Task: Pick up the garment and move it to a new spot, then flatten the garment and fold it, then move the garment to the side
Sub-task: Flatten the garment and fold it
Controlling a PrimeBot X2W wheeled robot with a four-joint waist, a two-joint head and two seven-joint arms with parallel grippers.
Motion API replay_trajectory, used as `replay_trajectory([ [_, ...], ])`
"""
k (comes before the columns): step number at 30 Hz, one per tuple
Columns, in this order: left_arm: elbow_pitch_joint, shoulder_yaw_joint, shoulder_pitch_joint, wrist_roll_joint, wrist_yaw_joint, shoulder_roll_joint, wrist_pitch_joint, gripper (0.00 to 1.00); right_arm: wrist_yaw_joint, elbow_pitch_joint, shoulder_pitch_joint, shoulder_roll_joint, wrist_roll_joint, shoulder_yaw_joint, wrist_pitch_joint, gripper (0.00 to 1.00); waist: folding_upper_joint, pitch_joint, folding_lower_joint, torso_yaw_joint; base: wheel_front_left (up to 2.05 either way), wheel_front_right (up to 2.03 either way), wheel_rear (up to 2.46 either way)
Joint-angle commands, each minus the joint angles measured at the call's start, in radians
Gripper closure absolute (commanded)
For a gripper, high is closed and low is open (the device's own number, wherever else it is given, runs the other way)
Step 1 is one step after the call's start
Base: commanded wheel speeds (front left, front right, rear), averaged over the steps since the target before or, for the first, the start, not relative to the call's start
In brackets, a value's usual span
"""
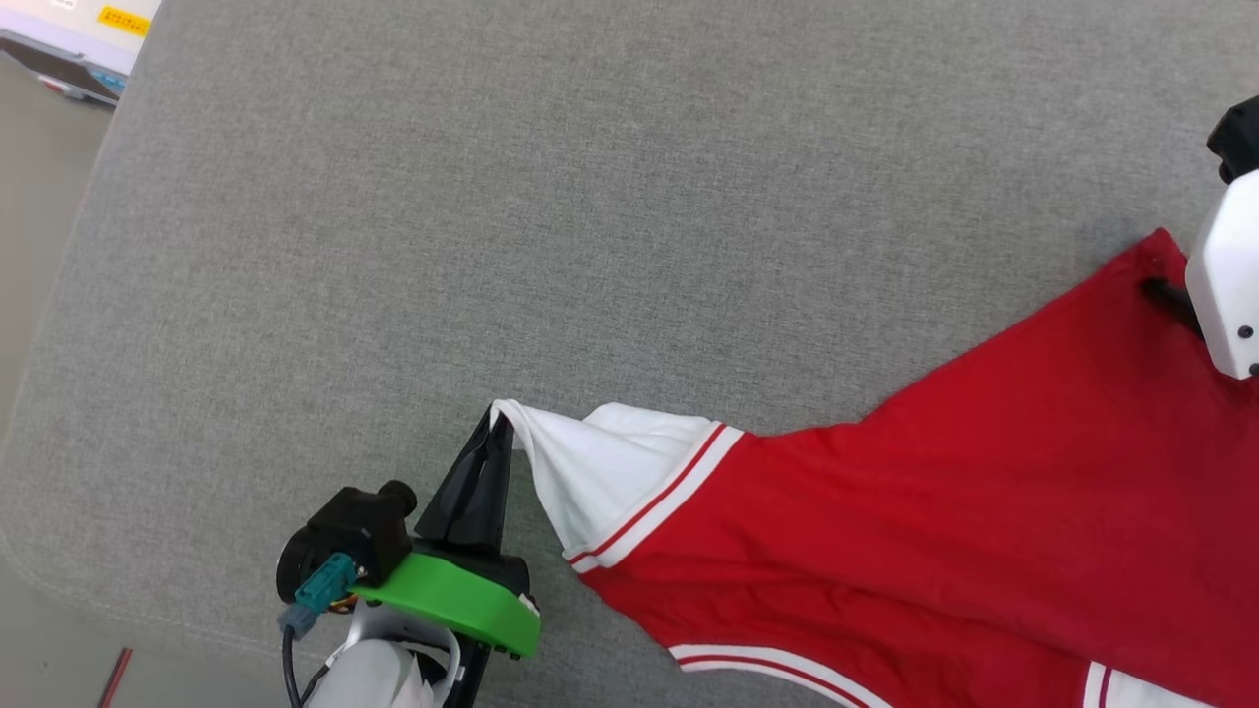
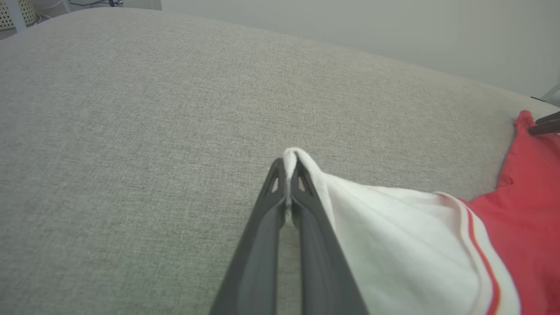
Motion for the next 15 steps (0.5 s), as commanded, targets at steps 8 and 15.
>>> replay_trajectory([
  [8,0.012,0.004,-0.039,0.012,-0.010,-0.016,-0.007,1.00,-0.001,0.096,-0.011,0.017,0.055,0.140,-0.060,0.00,0.0000,0.041,0.0000,0.026,0.00,0.00,0.00],
  [15,0.020,0.017,-0.036,0.019,-0.017,-0.021,-0.007,1.00,-0.001,0.113,-0.028,0.001,0.109,0.233,-0.099,1.00,0.0000,0.020,0.0000,0.011,0.00,0.00,0.00],
])
